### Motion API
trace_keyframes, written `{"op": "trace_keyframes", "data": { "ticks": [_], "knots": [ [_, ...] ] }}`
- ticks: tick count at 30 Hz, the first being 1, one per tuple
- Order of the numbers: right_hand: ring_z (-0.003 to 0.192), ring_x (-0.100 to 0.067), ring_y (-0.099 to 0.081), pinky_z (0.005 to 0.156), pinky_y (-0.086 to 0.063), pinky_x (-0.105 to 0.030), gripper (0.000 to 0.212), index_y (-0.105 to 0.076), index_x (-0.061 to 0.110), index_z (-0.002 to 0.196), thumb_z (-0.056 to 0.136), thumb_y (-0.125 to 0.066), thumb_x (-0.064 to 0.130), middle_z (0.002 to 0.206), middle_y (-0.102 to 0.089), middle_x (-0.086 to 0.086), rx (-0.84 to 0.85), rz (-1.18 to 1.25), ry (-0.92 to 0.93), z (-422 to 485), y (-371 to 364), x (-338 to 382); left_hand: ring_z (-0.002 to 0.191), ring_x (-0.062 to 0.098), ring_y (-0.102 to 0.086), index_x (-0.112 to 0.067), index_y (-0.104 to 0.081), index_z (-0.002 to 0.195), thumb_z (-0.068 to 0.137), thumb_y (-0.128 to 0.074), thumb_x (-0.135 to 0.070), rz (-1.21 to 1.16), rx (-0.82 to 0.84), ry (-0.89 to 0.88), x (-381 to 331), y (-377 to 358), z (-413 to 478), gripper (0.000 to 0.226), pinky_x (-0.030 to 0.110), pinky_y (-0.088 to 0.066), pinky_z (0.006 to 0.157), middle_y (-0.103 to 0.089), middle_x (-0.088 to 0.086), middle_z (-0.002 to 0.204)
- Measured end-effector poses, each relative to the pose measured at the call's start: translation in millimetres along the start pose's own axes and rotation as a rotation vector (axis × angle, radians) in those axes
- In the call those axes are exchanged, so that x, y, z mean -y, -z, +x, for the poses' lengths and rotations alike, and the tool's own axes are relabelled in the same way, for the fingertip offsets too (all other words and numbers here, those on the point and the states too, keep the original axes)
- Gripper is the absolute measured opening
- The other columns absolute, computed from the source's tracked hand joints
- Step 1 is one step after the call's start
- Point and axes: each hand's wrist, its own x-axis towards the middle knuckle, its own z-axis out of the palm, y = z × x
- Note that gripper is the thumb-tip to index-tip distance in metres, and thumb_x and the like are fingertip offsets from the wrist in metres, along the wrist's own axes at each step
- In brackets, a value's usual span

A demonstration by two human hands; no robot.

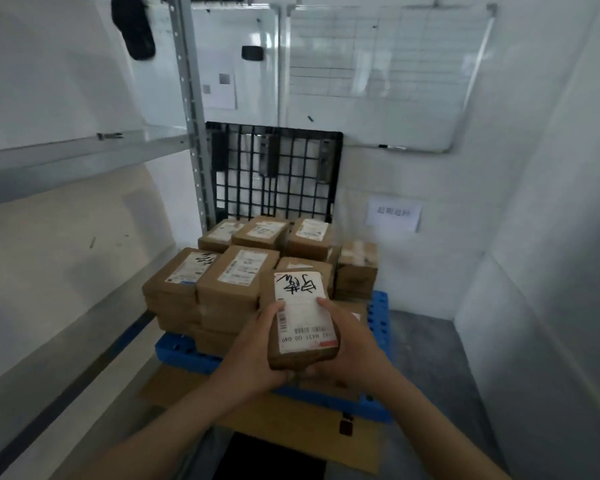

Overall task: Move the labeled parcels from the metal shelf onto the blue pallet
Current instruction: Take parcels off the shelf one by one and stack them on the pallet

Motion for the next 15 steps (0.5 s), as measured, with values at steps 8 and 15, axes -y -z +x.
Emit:
{"op": "trace_keyframes", "data": {
  "ticks": [8,15],
  "knots": [
    [0.122,-0.013,-0.043,0.1,-0.045,-0.029,0.103,-0.02,0.024,0.144,0.062,-0.082,0.026,0.132,-0.04,0.003,-0.176,-0.029,-0.205,6,56,-67,0.134,0.011,-0.028,-0.033,-0.007,0.144,0.07,-0.078,-0.022,-0.003,0.251,-0.188,-45,-47,88,0.103,0.02,-0.031,0.102,-0.02,-0.004,0.149],
    [0.122,-0.013,-0.042,0.1,-0.047,-0.034,0.106,-0.017,0.028,0.144,0.06,-0.081,0.027,0.132,-0.035,0.007,-0.124,0.029,-0.382,51,48,-111,0.141,0.017,-0.017,-0.037,0.006,0.144,0.072,-0.072,-0.042,0.23,0.393,-0.193,-19,-70,159,0.107,0.043,-0.019,0.115,-0.016,-0.005,0.154]
  ]
}}
